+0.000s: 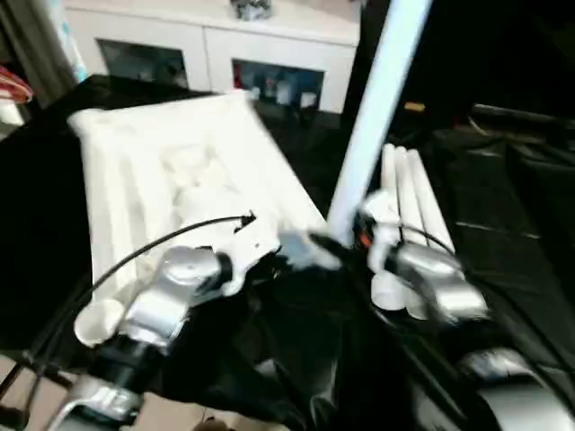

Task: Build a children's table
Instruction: Insert table leg to table base, then rotate leg to tighten

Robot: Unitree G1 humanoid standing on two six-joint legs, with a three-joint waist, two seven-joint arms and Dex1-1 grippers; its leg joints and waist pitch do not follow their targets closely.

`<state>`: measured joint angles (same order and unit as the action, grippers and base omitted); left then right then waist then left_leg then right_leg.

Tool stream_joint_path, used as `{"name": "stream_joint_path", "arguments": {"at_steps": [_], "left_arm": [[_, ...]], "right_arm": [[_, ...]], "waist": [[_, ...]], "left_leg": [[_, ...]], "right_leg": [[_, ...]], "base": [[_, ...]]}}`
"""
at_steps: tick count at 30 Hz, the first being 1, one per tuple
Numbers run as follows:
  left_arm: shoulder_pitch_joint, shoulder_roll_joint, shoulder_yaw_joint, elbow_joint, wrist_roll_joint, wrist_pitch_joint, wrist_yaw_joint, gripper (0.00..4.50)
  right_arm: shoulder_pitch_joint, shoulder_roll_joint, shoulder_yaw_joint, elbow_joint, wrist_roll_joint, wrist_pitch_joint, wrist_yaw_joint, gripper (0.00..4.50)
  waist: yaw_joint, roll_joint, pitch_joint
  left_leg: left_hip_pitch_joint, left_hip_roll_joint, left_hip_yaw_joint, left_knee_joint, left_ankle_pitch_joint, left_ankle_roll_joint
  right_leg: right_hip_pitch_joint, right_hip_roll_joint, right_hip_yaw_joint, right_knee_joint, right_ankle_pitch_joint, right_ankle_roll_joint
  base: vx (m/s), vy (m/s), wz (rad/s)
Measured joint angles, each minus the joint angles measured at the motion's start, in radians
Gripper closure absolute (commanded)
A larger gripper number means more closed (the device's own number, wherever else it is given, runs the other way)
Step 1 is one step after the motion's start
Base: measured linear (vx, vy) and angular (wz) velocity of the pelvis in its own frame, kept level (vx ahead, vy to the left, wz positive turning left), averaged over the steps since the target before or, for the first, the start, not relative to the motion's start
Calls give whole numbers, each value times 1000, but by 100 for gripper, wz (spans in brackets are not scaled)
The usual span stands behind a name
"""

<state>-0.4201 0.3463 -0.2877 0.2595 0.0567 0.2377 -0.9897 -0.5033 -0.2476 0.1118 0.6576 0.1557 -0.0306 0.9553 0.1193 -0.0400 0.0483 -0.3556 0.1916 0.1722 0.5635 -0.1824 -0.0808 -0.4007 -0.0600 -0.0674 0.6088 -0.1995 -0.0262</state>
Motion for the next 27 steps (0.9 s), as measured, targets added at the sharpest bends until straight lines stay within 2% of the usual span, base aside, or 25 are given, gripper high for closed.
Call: {"name": "stream_joint_path", "arguments": {"at_steps": [6, 8, 10, 13, 23, 27], "left_arm": [[-3, 49, -6, 36, -34, -78, -127, 450], [-7, 59, -8, 50, -42, -97, -156, 450], [-11, 66, -11, 57, -44, -106, -175, 450], [-20, 79, -15, 69, -47, -120, -204, 450], [-32, 93, -16, 99, -57, -152, -239, 450], [-31, 88, -7, 110, -55, -145, -212, 450]], "right_arm": [[74, -77, 55, -151, 1, 42, 136, 112], [85, -92, 70, -179, -1, 47, 159, 144], [87, -104, 79, -186, -6, 49, 168, 144], [92, -112, 91, -206, -12, 48, 179, 172], [100, -97, 93, -226, -8, 84, 183, 180], [98, -57, 64, -187, 6, 102, 135, 180]], "waist": [[0, 1, 0], [-2, 1, 0], [-3, 1, 0], [-4, 1, 0], [-4, 1, 0], [-9, 0, 0]], "left_leg": [[2, 0, 0, 1, 0, 0], [3, 0, 0, 1, 0, 0], [3, 0, 0, 1, 0, 0], [4, 0, 0, 1, 0, 0], [4, 0, 0, 2, 0, 0], [6, 0, 0, 2, 0, 0]], "right_leg": [[2, 0, 0, 1, 0, 0], [2, 0, 0, 1, 0, 0], [3, 0, 0, 2, 0, 0], [3, 0, 0, 2, 0, 0], [3, 0, 0, 3, 0, 0], [6, 0, 1, 3, 1, -1]], "base": [[0, 0, 0], [0, 0, 0], [0, 0, 0], [0, 0, 0], [0, 0, 0], [0, 0, 0]]}}
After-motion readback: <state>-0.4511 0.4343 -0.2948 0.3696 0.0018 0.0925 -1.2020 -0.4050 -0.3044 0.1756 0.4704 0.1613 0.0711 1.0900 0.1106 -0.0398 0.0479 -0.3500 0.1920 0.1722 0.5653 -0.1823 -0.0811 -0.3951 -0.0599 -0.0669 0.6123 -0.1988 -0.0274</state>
